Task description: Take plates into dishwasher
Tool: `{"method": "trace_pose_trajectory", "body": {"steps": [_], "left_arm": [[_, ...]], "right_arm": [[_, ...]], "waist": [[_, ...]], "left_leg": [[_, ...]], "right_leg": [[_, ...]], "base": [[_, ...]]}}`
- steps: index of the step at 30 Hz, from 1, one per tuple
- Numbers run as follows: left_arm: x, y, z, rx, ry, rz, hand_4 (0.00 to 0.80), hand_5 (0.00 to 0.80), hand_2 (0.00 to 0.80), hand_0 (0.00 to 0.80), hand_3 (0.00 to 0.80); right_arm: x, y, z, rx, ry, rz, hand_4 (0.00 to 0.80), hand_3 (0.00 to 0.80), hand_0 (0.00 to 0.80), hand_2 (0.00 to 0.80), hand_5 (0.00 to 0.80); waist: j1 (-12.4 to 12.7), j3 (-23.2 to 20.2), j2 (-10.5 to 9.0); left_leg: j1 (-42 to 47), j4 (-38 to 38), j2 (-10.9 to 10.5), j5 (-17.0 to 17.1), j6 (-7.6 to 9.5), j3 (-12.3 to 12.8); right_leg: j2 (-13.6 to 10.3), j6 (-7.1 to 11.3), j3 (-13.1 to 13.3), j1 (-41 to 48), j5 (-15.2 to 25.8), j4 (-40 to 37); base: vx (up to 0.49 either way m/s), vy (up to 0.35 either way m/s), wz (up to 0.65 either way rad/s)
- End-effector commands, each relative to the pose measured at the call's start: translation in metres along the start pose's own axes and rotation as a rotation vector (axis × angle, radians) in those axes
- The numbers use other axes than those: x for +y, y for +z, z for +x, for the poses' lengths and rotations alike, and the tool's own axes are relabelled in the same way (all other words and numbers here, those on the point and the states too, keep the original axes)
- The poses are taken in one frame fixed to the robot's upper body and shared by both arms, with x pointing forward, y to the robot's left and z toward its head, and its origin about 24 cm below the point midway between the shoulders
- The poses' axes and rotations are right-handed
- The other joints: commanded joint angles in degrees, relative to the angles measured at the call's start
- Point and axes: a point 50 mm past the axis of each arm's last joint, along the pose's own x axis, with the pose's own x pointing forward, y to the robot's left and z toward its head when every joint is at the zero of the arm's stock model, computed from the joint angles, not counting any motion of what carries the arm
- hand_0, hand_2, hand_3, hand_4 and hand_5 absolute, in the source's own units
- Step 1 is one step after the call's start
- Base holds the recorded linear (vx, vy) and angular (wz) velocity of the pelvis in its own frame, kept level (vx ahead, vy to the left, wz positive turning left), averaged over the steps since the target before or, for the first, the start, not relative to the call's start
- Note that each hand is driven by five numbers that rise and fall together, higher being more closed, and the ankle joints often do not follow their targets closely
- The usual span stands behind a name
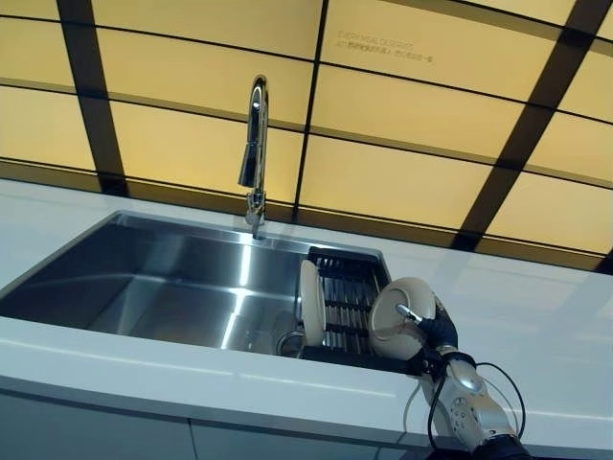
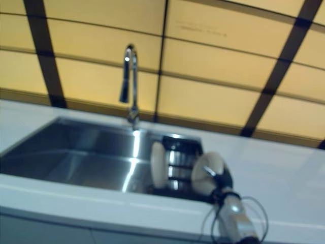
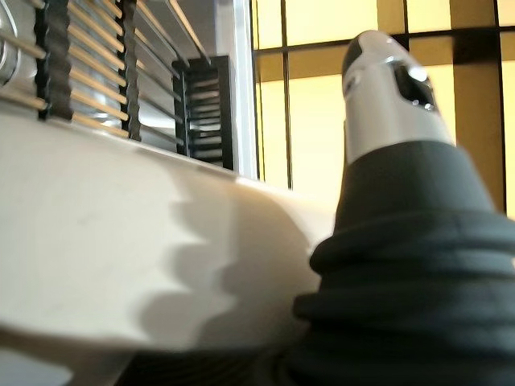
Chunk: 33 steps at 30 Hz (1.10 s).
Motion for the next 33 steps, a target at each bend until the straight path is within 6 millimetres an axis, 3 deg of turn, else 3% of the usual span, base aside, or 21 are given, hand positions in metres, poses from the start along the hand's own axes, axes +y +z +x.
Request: {"method": "trace_pose_trajectory", "body": {"steps": [1, 2, 3, 5, 6, 27, 33], "left_arm": [[-0.025, 0.016, 0.000, -0.069, -0.057, -0.011, 0.000, 0.000, 0.000, 0.000, 0.000], [-0.025, 0.016, 0.000, -0.071, -0.059, -0.007, 0.000, 0.000, 0.000, 0.000, 0.000], [-0.025, 0.017, 0.000, -0.073, -0.061, -0.007, 0.000, 0.000, 0.000, 0.000, 0.000], [-0.026, 0.017, -0.001, -0.077, -0.062, -0.004, 0.000, 0.000, 0.000, 0.000, 0.000], [-0.026, 0.018, -0.001, -0.078, -0.063, -0.003, 0.000, 0.000, 0.000, 0.000, 0.000], [-0.031, 0.021, -0.002, -0.089, -0.076, 0.026, 0.000, 0.000, 0.000, 0.000, 0.000], [-0.032, 0.024, -0.002, -0.092, -0.076, 0.037, 0.000, 0.000, 0.000, 0.000, 0.000]], "right_arm": [[0.011, -0.070, -0.023, 0.318, -0.018, 0.042, 0.122, 0.122, 0.122, 0.122, 0.122], [0.010, -0.070, -0.023, 0.319, -0.020, 0.042, 0.207, 0.207, 0.207, 0.207, 0.207], [0.010, -0.070, -0.022, 0.318, -0.022, 0.038, 0.424, 0.424, 0.424, 0.424, 0.424], [0.010, -0.070, -0.021, 0.321, -0.027, 0.036, 0.718, 0.718, 0.718, 0.718, 0.718], [0.010, -0.070, -0.021, 0.322, -0.029, 0.033, 0.800, 0.800, 0.800, 0.800, 0.800], [0.019, -0.058, -0.012, 0.278, -0.047, 0.048, 0.800, 0.800, 0.800, 0.800, 0.800], [0.023, -0.021, 0.000, 0.054, -0.066, -0.053, 0.800, 0.800, 0.800, 0.800, 0.800]], "waist": [[3.65, 4.77, 1.31], [3.72, 4.76, 1.36], [3.77, 4.76, 1.42], [3.89, 4.76, 1.56], [3.95, 4.72, 1.61], [4.92, 4.22, 1.91], [5.00, 4.24, 1.98]], "left_leg": [[-2.26, 4.42, -3.31, -4.59, 3.07, -3.91], [-2.25, 4.41, -3.32, -4.60, 3.04, -4.03], [-2.27, 4.41, -3.34, -4.59, 3.02, -4.09], [-2.27, 4.39, -3.35, -4.55, 2.98, -4.23], [-2.30, 4.35, -3.35, -4.52, 2.95, -4.34], [-2.43, 4.51, -3.30, -4.48, 2.77, -4.89], [-2.49, 4.60, -3.33, -4.47, 2.77, -4.90]], "right_leg": [[-7.03, 7.53, 2.19, -4.08, 6.57, 7.15], [-7.08, 7.53, 2.16, -4.11, 6.60, 7.20], [-7.13, 7.54, 2.11, -4.15, 6.63, 7.25], [-7.21, 7.52, 2.03, -4.17, 6.62, 7.29], [-7.20, 7.51, 2.00, -4.20, 6.55, 7.26], [-7.42, 7.53, 1.34, -3.72, 6.03, 7.22], [-7.53, 7.64, 1.27, -3.76, 6.43, 7.29]], "base": [[0.025, 0.005, 0.03], [0.018, 0.007, 0.06], [0.016, 0.007, 0.08], [0.012, 0.006, 0.09], [0.009, 0.003, 0.06], [0.000, 0.000, 0.00], [0.000, 0.000, 0.00]]}}
